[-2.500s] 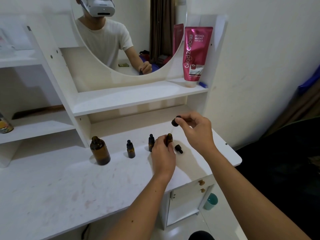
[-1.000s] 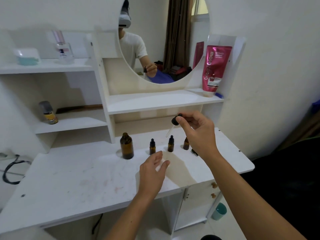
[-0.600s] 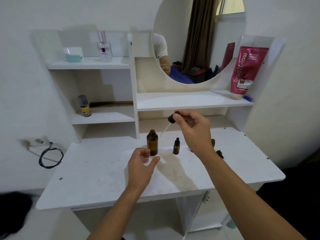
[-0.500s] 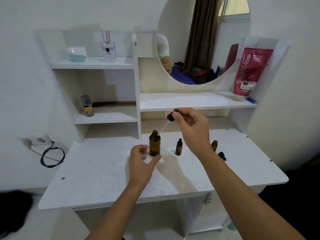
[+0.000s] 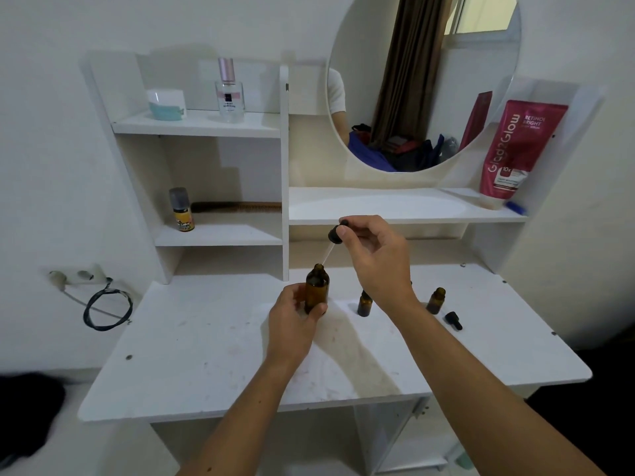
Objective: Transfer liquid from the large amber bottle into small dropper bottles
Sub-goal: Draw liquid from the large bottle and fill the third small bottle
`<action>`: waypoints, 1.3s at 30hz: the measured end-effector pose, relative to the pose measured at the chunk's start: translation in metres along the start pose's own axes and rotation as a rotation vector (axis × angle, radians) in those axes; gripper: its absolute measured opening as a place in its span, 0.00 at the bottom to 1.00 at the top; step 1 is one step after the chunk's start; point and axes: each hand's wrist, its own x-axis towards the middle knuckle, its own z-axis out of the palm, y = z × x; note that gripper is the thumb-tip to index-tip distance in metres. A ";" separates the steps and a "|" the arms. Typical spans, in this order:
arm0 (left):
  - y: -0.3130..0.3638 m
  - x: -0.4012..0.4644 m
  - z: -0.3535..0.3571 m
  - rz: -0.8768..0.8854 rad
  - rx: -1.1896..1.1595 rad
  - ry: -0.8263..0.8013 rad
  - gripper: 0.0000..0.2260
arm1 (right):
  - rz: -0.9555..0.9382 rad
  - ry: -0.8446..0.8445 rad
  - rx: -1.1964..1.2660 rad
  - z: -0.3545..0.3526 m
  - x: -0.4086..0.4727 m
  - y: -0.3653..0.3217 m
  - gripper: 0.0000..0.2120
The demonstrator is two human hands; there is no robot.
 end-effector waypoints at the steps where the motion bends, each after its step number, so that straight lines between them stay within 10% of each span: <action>1: -0.001 0.001 0.000 0.003 0.001 0.001 0.23 | -0.001 -0.010 -0.006 0.002 0.001 0.002 0.07; 26: -0.007 0.002 0.005 0.007 0.023 0.017 0.23 | 0.174 -0.183 -0.171 0.030 -0.013 0.026 0.04; 39: -0.003 0.000 0.005 0.042 0.135 0.037 0.22 | 0.026 -0.015 -0.003 -0.007 0.005 -0.028 0.06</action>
